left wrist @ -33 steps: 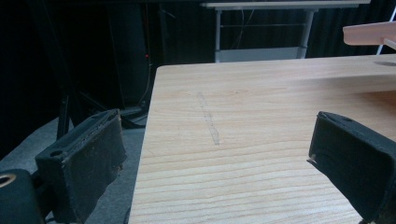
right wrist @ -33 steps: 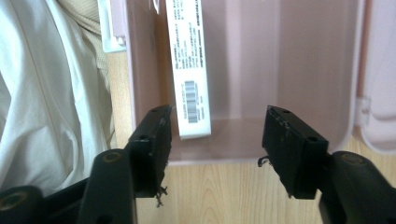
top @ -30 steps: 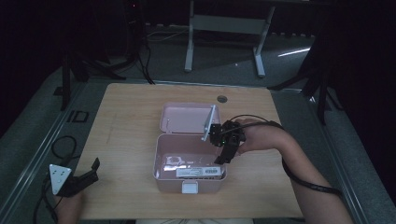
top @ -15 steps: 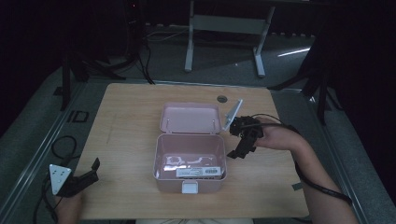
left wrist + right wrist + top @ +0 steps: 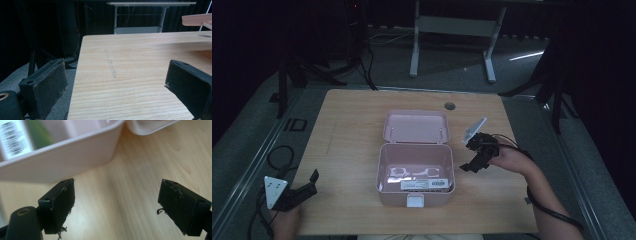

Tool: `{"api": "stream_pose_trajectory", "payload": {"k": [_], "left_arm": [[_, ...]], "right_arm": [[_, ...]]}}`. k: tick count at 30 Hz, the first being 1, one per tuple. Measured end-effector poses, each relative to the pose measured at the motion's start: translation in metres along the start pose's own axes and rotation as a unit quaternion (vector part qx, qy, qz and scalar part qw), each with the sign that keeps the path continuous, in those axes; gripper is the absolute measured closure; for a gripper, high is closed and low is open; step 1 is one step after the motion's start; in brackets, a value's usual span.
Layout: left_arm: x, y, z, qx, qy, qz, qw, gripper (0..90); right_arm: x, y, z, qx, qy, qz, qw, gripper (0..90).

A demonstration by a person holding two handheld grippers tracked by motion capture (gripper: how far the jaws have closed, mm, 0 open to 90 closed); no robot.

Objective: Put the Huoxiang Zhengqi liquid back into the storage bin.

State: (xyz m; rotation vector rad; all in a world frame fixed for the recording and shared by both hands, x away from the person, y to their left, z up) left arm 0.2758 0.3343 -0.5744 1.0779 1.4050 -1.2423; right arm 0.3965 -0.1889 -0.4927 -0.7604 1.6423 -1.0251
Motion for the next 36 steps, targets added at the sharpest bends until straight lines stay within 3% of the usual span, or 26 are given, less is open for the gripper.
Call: {"api": "stream_pose_trajectory", "payload": {"k": [3,6,7,10,11,13,15,18,20,21,22,24,26,27,28,29,30,31,34,36], "left_arm": [[0.000,0.000,0.000,0.000,0.001,-0.001,1.0000,3.8],[0.000,0.000,0.000,0.000,0.000,0.000,1.0000,3.8],[0.000,0.000,0.000,0.000,0.000,0.000,1.0000,3.8],[0.000,0.000,0.000,0.001,0.001,0.000,1.0000,3.8],[0.000,0.000,0.000,0.000,0.001,0.001,1.0000,3.8],[0.000,0.000,0.000,0.000,0.001,0.000,1.0000,3.8],[0.000,0.000,0.000,0.001,0.000,-0.001,1.0000,3.8],[0.000,0.000,0.000,0.000,0.000,-0.001,1.0000,3.8],[0.000,0.000,0.000,0.001,-0.001,-0.001,1.0000,3.8],[0.000,0.000,0.000,0.000,-0.001,-0.001,1.0000,3.8],[0.000,0.000,0.000,0.000,-0.001,-0.001,1.0000,3.8],[0.000,0.000,0.000,0.000,-0.001,-0.001,1.0000,3.8],[0.000,0.000,0.000,0.001,-0.001,-0.001,1.0000,3.8],[0.000,0.000,0.000,0.000,0.000,-0.001,1.0000,3.8],[0.000,0.000,0.000,0.000,0.001,0.000,1.0000,3.8],[0.000,0.000,0.000,0.000,0.001,0.000,1.0000,3.8],[0.000,0.000,0.000,0.000,0.001,0.001,1.0000,3.8],[0.000,0.000,0.000,-0.001,0.000,0.001,1.0000,3.8],[0.000,0.000,0.000,0.000,0.001,0.000,1.0000,3.8],[0.000,0.000,0.000,0.000,0.000,0.000,1.0000,3.8]], "right_arm": [[0.007,0.010,0.007,0.023,0.009,0.020,0.9995,13.3],[0.011,0.017,0.010,0.023,0.020,0.034,0.9990,12.9],[0.016,0.023,0.014,0.034,0.029,0.051,0.9977,12.9],[0.022,0.030,0.017,0.035,0.041,0.058,0.9969,12.3],[0.027,0.036,0.019,0.045,0.055,0.067,0.9952,12.3],[0.030,0.038,0.019,0.050,0.060,0.073,0.9943,12.3],[0.034,0.042,0.022,0.067,0.069,0.092,0.9911,12.2],[0.041,0.048,0.027,0.090,0.086,0.125,0.9843,12.1],[0.046,0.049,0.030,0.118,0.088,0.147,0.9780,12.0],[0.051,0.049,0.032,0.134,0.102,0.178,0.9695,12.0],[0.051,0.049,0.032,0.134,0.102,0.178,0.9695,12.0],[0.057,0.047,0.034,0.153,0.116,0.202,0.9605,12.1],[0.063,0.045,0.035,0.158,0.126,0.222,0.9539,12.0],[0.068,0.043,0.037,0.182,0.129,0.232,0.9466,12.0],[0.068,0.043,0.037,0.182,0.129,0.232,0.9466,12.0],[0.074,0.041,0.039,0.192,0.143,0.239,0.9409,11.3],[0.074,0.041,0.039,0.192,0.143,0.239,0.9409,11.3],[0.076,0.040,0.040,0.198,0.149,0.247,0.9370,11.4],[0.083,0.042,0.041,0.200,0.156,0.251,0.9341,11.4],[0.085,0.043,0.042,0.199,0.158,0.250,0.9344,11.3]]}}
Point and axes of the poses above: each handheld gripper's, and its own axes: y roughly forward along the jaws, x roughly out of its underside, z roughly to its right, the point moved 6 cm from there along y, roughly forward along the jaws, and after that the axes turned 10 degrees about -x, right-handed, at the moved point
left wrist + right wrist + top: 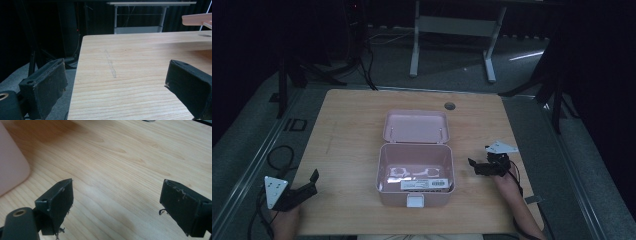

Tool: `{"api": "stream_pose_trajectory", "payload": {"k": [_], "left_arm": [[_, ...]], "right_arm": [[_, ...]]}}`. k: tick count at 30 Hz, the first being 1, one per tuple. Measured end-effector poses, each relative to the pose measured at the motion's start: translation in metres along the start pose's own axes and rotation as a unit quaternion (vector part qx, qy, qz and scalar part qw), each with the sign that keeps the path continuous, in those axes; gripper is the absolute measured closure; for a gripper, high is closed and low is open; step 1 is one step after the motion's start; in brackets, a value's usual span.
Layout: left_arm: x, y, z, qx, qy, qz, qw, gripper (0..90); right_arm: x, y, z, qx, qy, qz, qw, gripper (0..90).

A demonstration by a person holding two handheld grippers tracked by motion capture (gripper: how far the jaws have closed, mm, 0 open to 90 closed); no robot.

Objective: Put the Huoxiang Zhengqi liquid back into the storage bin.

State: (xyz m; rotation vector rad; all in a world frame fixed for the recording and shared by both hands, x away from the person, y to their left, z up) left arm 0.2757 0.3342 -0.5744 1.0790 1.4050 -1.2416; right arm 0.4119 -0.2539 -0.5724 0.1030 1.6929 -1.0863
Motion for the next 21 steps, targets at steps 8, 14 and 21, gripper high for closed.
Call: {"api": "stream_pose_trajectory", "payload": {"k": [8,14,21], "left_arm": [[0.000,0.000,0.000,0.000,-0.002,0.000,1.0000,3.8],[0.000,0.000,0.000,0.001,-0.002,0.000,1.0000,3.8],[0.000,0.000,0.000,0.002,-0.004,0.001,1.0000,3.8]], "right_arm": [[0.011,-0.008,0.009,0.005,0.039,0.026,0.9989,11.0],[0.016,-0.014,0.017,0.019,0.054,0.043,0.9974,11.0],[0.019,-0.027,0.030,0.033,0.077,0.065,0.9943,10.9]]}}
Point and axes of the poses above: each handheld gripper's, and its own axes: y roughly forward along the jaws, x roughly out of its underside, z roughly to its right, the point moved 6 cm from there along y, roughly forward along the jaws, and after that the axes turned 10 degrees about -x, right-handed, at the moved point
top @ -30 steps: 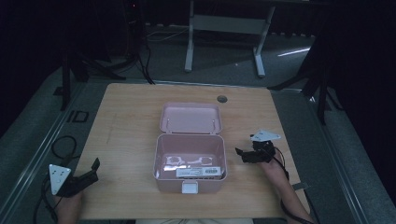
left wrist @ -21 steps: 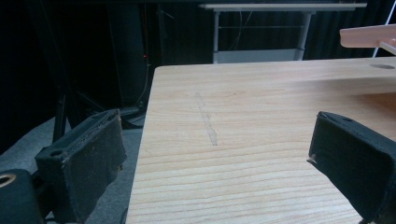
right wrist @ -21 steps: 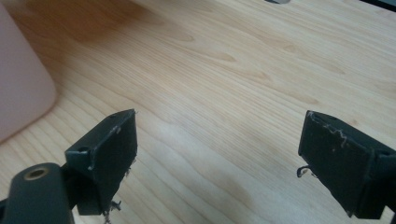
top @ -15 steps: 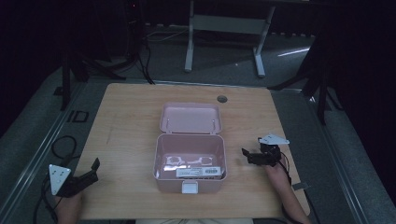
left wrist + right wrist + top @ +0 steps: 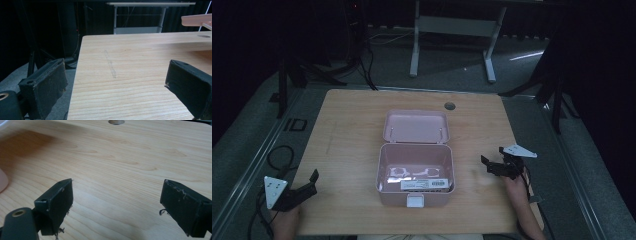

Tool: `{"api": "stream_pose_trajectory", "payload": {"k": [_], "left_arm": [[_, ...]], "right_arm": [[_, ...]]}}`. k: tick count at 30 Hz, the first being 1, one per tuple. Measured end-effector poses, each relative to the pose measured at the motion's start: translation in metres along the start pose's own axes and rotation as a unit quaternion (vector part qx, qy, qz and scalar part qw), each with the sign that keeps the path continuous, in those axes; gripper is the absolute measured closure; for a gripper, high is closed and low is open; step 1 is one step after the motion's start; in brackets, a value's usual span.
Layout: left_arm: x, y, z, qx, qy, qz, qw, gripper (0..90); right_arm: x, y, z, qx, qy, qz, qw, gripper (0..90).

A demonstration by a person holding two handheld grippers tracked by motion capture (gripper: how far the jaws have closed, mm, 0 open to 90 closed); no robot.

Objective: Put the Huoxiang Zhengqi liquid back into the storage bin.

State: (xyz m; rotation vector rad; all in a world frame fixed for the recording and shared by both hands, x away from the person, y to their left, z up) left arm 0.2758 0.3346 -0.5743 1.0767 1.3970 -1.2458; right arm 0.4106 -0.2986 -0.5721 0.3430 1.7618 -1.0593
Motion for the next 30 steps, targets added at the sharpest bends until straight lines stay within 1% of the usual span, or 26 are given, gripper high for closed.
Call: {"api": "stream_pose_trajectory", "payload": {"k": [2,5,9,11,13,14,15,16,19,23,24,30], "left_arm": [[0.000,0.000,0.000,0.000,0.001,-0.001,1.0000,3.8],[0.000,0.000,0.000,0.000,0.002,-0.001,1.0000,3.8],[0.000,0.000,0.000,0.000,0.001,-0.001,1.0000,3.8],[0.000,0.000,0.000,0.001,0.002,-0.002,1.0000,3.8],[0.000,0.000,0.000,0.001,0.002,-0.001,1.0000,3.8],[0.000,0.000,0.000,0.001,0.002,-0.001,1.0000,3.8],[0.000,0.000,0.000,0.000,0.001,-0.001,1.0000,3.8],[0.000,0.000,0.000,0.001,0.001,-0.001,1.0000,3.8],[0.000,0.000,0.000,0.001,0.001,-0.001,1.0000,3.8],[0.000,0.000,0.000,0.001,0.002,-0.001,1.0000,3.8],[0.000,0.000,0.000,0.001,0.001,-0.001,1.0000,3.8],[0.000,0.000,0.000,0.001,0.003,-0.001,1.0000,3.8]], "right_arm": [[-0.001,-0.003,0.002,-0.005,0.007,0.007,0.9999,11.0],[0.000,-0.007,0.007,-0.003,0.005,0.008,0.9999,11.0],[0.003,-0.011,0.013,-0.009,0.022,0.011,0.9997,11.0],[0.003,-0.013,0.014,-0.018,0.025,0.014,0.9994,11.0],[0.002,-0.015,0.016,-0.026,0.033,0.025,0.9988,11.0],[0.002,-0.015,0.016,-0.026,0.033,0.025,0.9988,11.0],[0.002,-0.015,0.017,-0.031,0.037,0.025,0.9985,11.1],[0.002,-0.018,0.020,-0.037,0.050,0.036,0.9974,12.7],[0.002,-0.019,0.024,-0.040,0.061,0.042,0.9965,12.7],[0.004,-0.018,0.027,-0.042,0.066,0.030,0.9965,12.8],[0.005,-0.017,0.027,-0.038,0.065,0.023,0.9968,12.8],[0.008,-0.014,0.028,-0.035,0.062,0.009,0.9974,12.8]]}}
Point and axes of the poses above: each handheld gripper's, and its own axes: y roughly forward along the jaws, x roughly out of its underside, z roughly to its right, the point moved 6 cm from there along y, roughly forward along the jaws, and after that the axes turned 10 degrees about -x, right-handed, at the moved point
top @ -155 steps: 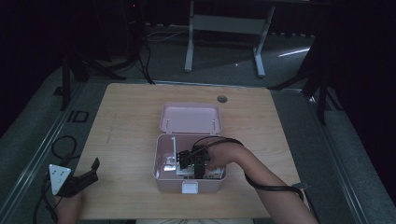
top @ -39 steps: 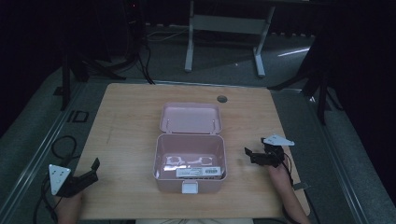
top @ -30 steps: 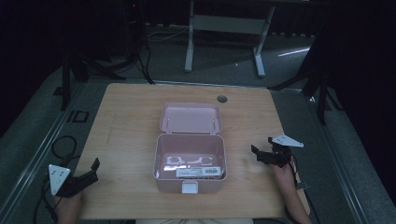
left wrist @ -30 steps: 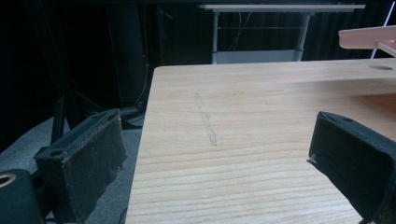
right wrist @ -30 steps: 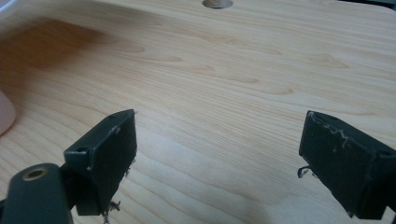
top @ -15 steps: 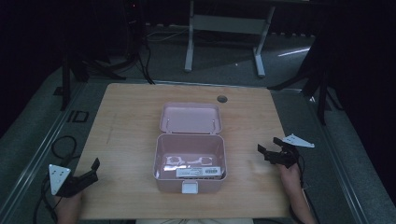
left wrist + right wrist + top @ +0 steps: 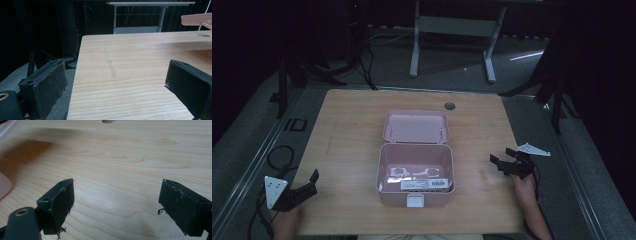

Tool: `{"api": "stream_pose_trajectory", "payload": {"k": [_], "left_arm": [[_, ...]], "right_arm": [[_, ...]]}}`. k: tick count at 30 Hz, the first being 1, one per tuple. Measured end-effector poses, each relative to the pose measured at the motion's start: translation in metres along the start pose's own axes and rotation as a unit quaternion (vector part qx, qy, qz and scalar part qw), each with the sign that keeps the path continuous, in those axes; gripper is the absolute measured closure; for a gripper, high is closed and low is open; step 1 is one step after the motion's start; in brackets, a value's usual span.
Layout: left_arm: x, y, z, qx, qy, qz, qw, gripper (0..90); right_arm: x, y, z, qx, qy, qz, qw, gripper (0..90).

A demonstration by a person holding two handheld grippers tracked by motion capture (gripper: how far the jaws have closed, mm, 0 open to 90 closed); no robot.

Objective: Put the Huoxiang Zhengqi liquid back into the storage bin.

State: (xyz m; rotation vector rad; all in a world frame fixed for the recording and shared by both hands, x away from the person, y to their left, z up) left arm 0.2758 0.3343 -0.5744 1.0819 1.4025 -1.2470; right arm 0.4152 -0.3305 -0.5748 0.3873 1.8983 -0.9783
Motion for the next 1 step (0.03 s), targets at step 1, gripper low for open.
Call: {"api": "stream_pose_trajectory", "payload": {"k": [1], "left_arm": [[0.0000,0.0001,0.0000,0.000,0.000,0.000,1.0000,3.8]], "right_arm": [[0.0004,0.0003,0.0002,0.000,-0.001,-0.002,1.0000,12.8]]}}
Point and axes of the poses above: each handheld gripper's, and its own axes: y roughly forward along the jaws, x roughly out of its underside, z roughly to its right, the point moved 6 cm from there along y, roughly forward along the jaws, and after that the axes turned 10 degrees about -x, right-handed, at the moved point
